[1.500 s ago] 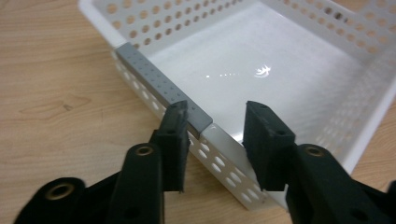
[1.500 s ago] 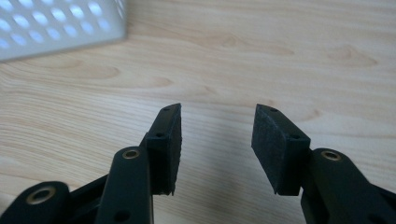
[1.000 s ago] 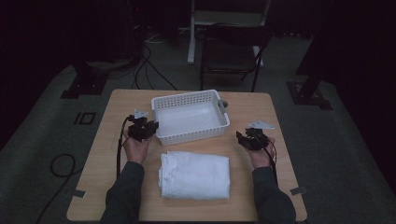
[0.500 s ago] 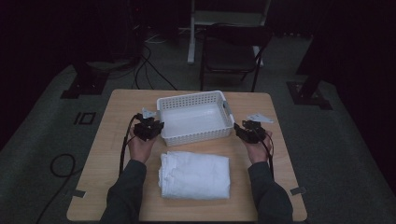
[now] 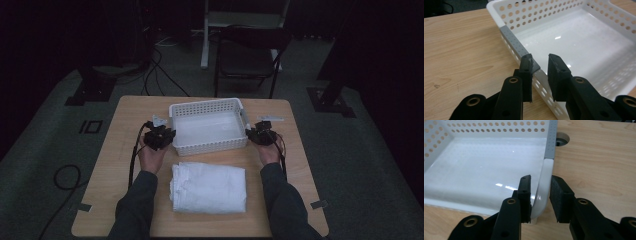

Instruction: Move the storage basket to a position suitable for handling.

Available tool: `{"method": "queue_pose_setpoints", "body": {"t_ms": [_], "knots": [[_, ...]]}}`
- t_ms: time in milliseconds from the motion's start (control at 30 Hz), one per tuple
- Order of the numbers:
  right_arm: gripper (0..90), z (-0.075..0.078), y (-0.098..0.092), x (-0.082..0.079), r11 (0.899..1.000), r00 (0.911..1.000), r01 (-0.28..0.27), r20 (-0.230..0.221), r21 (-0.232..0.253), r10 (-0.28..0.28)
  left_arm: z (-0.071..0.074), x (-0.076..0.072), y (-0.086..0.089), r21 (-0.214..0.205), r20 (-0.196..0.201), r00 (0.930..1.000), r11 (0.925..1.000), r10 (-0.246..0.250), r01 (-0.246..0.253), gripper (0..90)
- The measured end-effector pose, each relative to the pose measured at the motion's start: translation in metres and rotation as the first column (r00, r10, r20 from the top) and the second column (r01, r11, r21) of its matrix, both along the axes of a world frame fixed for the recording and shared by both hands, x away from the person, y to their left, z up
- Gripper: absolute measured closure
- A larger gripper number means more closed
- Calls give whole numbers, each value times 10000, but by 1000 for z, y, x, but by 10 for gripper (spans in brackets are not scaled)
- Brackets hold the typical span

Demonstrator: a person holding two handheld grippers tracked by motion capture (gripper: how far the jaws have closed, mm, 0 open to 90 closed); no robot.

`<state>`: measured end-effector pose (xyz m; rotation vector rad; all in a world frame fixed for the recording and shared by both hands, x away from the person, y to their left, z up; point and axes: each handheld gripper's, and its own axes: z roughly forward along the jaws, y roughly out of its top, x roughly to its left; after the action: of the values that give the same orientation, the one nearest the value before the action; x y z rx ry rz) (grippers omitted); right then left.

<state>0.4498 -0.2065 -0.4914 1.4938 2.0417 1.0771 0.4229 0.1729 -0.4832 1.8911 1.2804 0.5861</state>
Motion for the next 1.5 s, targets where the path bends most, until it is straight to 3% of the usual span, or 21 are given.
{"method": "queue_pose_setpoints", "body": {"t_ms": [433,700,833,967,1067,1200,1367,1500], "knots": [[685,1,-6,-47,9993,9995,-274,187,254,269,-2,0,-1,-118,-175,9998,9999,88,-90,740],[684,0,-7,-50,9988,9990,-386,247,298,379,-1,-5,2,-216,-264,9996,9997,70,-76,736],[591,3,-8,-54,9993,9986,-288,448,221,278,8,-19,6,-443,277,9995,9990,124,-111,697],[511,10,-15,-61,9992,9974,-286,664,268,268,17,-33,15,-811,576,9983,9967,10,37,613],[455,13,-19,-66,9981,9974,-490,547,369,470,20,-40,22,-1244,501,9987,9922,22,41,588],[431,14,-22,-74,9966,9969,-636,498,528,610,20,-47,25,-1383,495,9988,9903,-16,85,561],[462,13,-25,-77,9961,9973,-637,391,608,614,17,-52,27,-1640,344,9994,9863,-102,158,543],[481,11,-27,-80,9964,9968,-741,346,407,727,13,-56,26,-1640,150,9995,9860,-291,312,539]]}}
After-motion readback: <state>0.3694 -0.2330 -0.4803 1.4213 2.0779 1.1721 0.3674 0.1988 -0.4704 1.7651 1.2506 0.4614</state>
